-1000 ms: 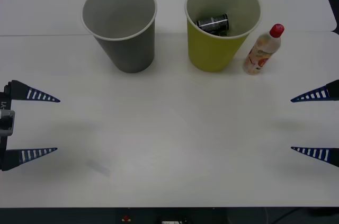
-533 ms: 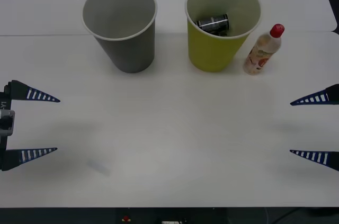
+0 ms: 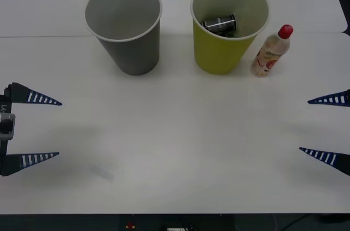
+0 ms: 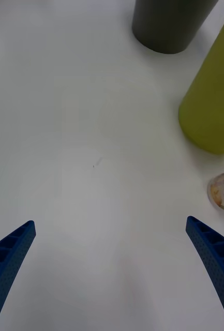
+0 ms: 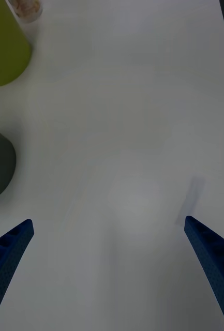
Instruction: Put the can into the green bin and the plastic bottle into the gray bin
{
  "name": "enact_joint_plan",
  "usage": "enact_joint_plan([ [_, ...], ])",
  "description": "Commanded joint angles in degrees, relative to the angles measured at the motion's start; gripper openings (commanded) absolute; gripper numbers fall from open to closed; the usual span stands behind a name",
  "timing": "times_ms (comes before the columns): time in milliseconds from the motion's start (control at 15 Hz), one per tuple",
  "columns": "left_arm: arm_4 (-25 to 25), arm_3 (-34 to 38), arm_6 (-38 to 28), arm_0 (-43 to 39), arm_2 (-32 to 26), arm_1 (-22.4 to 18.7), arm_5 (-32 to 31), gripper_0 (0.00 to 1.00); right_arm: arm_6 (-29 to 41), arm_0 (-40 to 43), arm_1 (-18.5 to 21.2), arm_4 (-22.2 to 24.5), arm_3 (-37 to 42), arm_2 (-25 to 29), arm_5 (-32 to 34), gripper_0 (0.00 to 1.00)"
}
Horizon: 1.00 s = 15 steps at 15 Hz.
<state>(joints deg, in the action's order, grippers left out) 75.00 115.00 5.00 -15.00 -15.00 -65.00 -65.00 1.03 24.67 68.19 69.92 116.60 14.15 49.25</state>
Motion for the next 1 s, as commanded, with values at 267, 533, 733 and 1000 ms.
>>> enact_joint_plan([
  [267,0.0,0.0,0.0,0.0,0.0,0.0,0.0,1.0,-1.5,10.7,3.4,-2.2,4.0,-1.1,-19.5,1.0],
  [533,0.0,0.0,0.0,0.0,0.0,0.0,0.0,1.0,-2.4,13.4,7.8,-5.8,6.8,-11.9,-42.5,1.0],
  [733,0.0,0.0,0.0,0.0,0.0,0.0,0.0,1.0,-1.2,13.0,9.2,-7.0,7.3,-17.0,-52.8,1.0],
  [1000,0.0,0.0,0.0,0.0,0.0,0.0,0.0,1.0,9.4,13.0,9.2,-5.2,7.3,-19.2,-57.9,1.0],
])
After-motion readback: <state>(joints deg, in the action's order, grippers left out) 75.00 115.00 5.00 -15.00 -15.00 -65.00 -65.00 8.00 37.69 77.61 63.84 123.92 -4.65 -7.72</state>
